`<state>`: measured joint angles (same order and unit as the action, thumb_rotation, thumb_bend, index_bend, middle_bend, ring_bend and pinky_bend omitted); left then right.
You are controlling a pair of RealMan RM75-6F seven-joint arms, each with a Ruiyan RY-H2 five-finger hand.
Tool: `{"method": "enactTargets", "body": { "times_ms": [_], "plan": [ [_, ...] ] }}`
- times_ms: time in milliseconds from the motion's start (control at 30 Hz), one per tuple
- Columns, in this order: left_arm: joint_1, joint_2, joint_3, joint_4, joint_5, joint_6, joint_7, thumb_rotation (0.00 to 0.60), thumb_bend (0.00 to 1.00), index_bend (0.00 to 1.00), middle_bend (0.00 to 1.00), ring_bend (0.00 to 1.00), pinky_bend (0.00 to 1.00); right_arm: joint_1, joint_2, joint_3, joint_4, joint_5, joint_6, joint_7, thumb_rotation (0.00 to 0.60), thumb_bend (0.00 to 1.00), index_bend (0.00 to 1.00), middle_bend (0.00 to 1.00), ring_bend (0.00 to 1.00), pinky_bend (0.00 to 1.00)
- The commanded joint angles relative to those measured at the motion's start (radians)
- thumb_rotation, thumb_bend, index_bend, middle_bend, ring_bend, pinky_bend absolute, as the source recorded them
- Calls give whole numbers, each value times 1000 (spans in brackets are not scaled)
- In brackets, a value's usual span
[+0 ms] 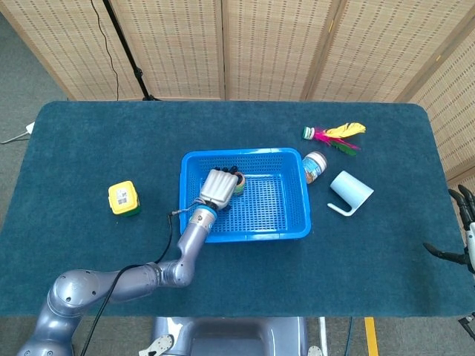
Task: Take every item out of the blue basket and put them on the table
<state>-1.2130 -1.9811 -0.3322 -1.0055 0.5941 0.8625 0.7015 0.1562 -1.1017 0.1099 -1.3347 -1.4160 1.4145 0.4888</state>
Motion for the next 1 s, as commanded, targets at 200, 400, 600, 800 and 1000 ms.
{"method": "enactTargets", "body": {
  "times_ms": [200,400,600,800,1000],
  "plan": [
    [-11,-68,-4,98,51,22,-21,600,405,595,403,409,446,-1,3,4,0,-5,-7,8,600,0,0,0,0,0],
    [-11,-112,-7,158,117,55,-56,600,597,771,526,514,529,-2,5,6,1,-8,-13,14,600,0,0,0,0,0],
    [4,-100,-22,120,178,98,-86,600,621,794,528,515,530,-2,5,8,2,-14,-15,17,600,0,0,0,0,0],
    [47,-13,-39,-58,232,166,-109,600,618,794,528,526,530,-4,5,7,-2,-21,-13,15,600,0,0,0,0,0],
    [152,182,-32,-377,321,282,-129,600,611,793,528,526,530,-10,11,5,-19,-38,6,8,600,0,0,0,0,0]
  ]
}}
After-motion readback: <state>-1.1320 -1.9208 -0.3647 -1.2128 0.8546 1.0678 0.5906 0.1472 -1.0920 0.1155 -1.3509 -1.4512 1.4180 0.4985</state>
